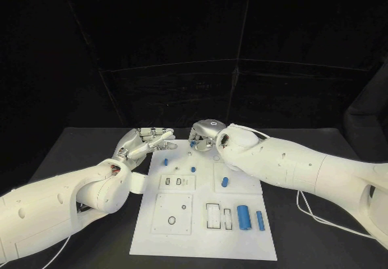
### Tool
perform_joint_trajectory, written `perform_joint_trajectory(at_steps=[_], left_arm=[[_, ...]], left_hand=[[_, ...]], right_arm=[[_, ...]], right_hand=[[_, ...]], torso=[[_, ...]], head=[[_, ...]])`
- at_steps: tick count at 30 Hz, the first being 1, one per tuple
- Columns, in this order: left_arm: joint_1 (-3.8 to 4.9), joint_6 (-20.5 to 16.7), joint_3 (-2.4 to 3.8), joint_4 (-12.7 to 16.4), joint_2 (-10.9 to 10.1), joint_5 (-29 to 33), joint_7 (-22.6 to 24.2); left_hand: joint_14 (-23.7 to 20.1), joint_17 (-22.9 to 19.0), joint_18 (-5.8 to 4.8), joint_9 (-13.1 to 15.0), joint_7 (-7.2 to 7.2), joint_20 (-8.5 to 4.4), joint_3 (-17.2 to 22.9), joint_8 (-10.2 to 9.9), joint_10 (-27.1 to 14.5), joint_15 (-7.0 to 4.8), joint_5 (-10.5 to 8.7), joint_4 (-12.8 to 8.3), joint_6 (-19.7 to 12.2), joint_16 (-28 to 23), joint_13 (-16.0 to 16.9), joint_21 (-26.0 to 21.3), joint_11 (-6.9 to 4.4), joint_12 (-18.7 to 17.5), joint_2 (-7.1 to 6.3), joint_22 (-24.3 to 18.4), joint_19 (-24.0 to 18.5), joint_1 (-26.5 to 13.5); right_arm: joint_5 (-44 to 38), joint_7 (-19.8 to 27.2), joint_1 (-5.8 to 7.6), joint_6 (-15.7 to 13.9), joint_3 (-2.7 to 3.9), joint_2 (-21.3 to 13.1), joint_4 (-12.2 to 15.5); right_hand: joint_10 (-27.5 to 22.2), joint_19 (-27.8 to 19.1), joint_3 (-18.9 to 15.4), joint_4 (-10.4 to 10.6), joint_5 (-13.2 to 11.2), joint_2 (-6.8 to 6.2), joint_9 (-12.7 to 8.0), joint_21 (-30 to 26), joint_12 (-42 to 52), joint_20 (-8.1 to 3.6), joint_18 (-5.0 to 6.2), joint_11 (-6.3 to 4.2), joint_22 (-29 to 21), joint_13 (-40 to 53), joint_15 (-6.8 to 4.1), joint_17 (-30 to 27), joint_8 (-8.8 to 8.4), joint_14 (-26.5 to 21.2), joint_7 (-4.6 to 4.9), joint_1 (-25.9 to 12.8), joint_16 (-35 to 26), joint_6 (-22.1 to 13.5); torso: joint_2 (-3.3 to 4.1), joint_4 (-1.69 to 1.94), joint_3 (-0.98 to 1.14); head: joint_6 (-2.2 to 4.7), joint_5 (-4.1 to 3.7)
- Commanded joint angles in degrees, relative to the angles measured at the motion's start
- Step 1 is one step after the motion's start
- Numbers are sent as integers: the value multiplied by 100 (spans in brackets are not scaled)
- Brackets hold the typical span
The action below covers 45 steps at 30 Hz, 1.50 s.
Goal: Assemble the parts on the task board
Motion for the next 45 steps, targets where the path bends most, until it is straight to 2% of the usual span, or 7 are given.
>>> perform_joint_trajectory(at_steps=[1,13,22,31,35,38,45], left_arm=[[12,89,6,12,5,-26,7],[13,121,6,-1,5,-26,-22],[13,132,6,1,-12,-26,-37],[14,130,5,19,-82,-26,-39],[14,145,5,19,-99,-26,-40],[14,152,4,5,-97,-26,-42],[13,168,3,-49,-69,-26,-44]], left_hand=[[9,10,37,-5,37,2,-1,-25,-25,43,10,-44,17,-26,-8,-20,36,-38,45,-9,48,-1],[9,11,37,-5,37,2,-3,-27,-25,43,9,-46,17,-30,-8,-23,36,-41,46,-11,49,-2],[6,12,37,-6,38,4,-11,-37,-30,46,8,-52,13,-42,-8,-33,39,-53,46,-18,50,-10],[4,14,36,-6,39,5,-16,-43,-35,47,8,-55,10,-49,-9,-39,41,-61,46,-22,50,-14],[4,14,36,-6,39,5,-17,-45,-37,47,8,-57,9,-51,-9,-41,41,-64,47,-23,51,-15],[4,14,36,-6,39,5,-17,-45,-37,47,8,-57,9,-51,-9,-41,41,-64,47,-23,51,-15],[4,15,36,-6,38,5,-17,-46,-36,48,8,-58,10,-53,-9,-42,41,-65,48,-24,51,-15]], right_arm=[[-85,-66,12,65,3,37,-46],[-141,-82,12,103,3,81,-91],[-129,-33,13,-153,3,-52,49],[400,-170,51,-400,3,-955,957],[1002,-369,66,-311,87,-1494,1443],[1336,-487,70,-188,115,-1745,1619],[1664,-767,73,165,144,-2137,1797]], right_hand=[[-91,-37,60,12,-31,-73,-10,30,-45,32,-47,9,-18,-13,15,-6,-15,132,26,-6,27,-38],[-333,-98,133,97,-69,-191,-16,18,-44,73,-36,61,-64,-21,62,-42,-20,109,56,-42,28,-153],[-1082,-441,-310,317,-95,-544,-28,-354,37,148,73,135,-665,-6,127,-409,-22,3,76,-58,-157,-1115],[-103,-80,-439,519,188,-432,38,15,647,88,-28,23,-96,164,45,80,129,141,118,40,142,-724],[651,92,-606,669,278,-577,32,213,1165,-24,-78,-161,203,488,-95,393,157,207,-19,-77,334,-641],[994,277,-888,814,354,-748,13,416,1831,-131,-138,-258,526,1020,-190,766,133,274,-114,-176,547,-712],[1031,784,-1760,1432,546,-677,2,1072,6618,-53,-353,-155,1682,6242,-69,2163,149,441,30,60,1212,-1047]], torso=[[5,-3,1],[8,-11,7],[9,-25,20],[-17,-95,34],[-31,-141,46],[-30,-153,54],[-21,-167,59]], head=[[-8,-1],[-16,4],[7,18],[36,13],[49,14],[58,16],[66,-5]])
